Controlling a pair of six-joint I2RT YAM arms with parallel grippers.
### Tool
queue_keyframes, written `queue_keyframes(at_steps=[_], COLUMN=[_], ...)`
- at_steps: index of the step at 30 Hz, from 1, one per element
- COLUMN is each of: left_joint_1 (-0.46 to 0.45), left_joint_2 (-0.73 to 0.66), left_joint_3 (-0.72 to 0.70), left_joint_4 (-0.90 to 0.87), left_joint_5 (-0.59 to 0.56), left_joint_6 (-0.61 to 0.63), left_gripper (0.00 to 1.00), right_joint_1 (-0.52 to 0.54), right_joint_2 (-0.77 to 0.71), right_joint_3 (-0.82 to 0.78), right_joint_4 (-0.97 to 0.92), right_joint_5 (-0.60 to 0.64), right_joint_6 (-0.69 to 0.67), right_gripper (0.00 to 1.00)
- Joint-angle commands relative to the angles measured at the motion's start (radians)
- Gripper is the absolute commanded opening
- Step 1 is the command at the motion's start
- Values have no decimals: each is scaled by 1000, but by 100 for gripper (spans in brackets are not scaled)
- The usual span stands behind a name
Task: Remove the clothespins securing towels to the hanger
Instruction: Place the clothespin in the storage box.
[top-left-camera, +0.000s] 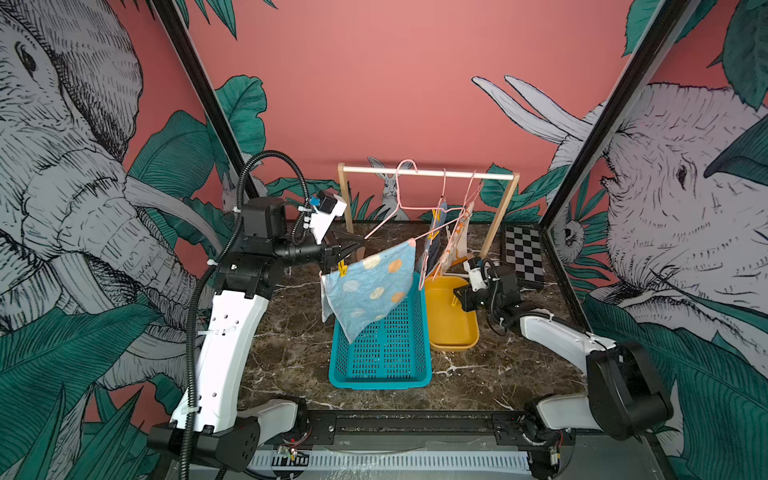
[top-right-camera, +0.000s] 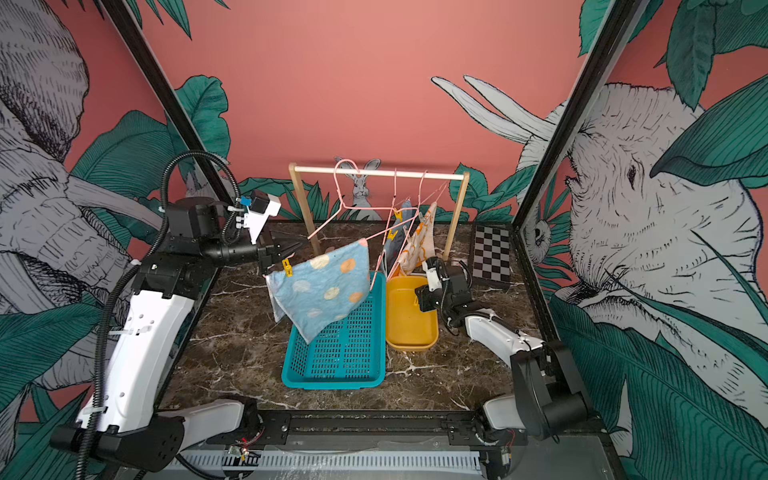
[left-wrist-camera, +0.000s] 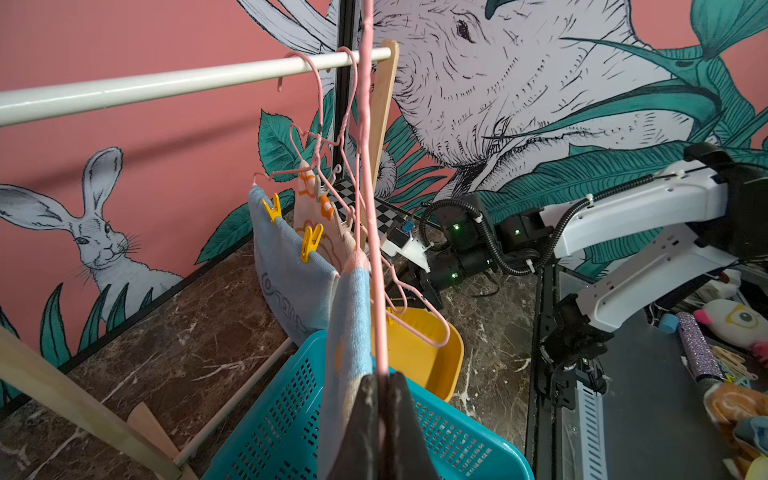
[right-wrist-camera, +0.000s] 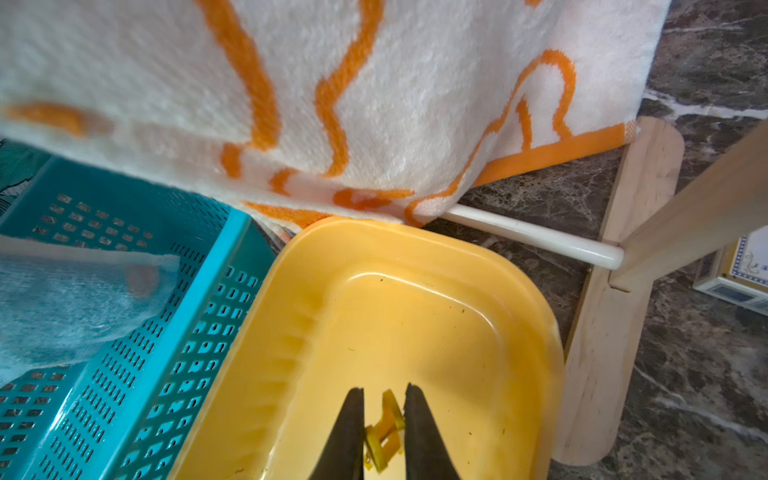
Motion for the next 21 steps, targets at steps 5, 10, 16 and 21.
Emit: queue_keyframes(at_steps=[5,10,16,21], left_joint_1=[-5,-6,-5,-5], left_joint_2=[-34,-35,-38,-44], left_joint_3=[-18,-22,-26,-24], left_joint_4=[47,47,41,25], left_joint_5=[45,49,48,46], left_joint_6=[-8,-6,-5,7], left_gripper=[0,0,0,0], right_joint_1=[-4,-4,-4,-4], right_joint_2=[7,-1,-11,-42], right_joint_3=[-11,-10,-1,-1], right_joint_4=[23,13,-4,-16], right_joint_5=[3,9,10,4], right_joint_6=[-2,-10,-18,-28], right_gripper=[25,33,38,40])
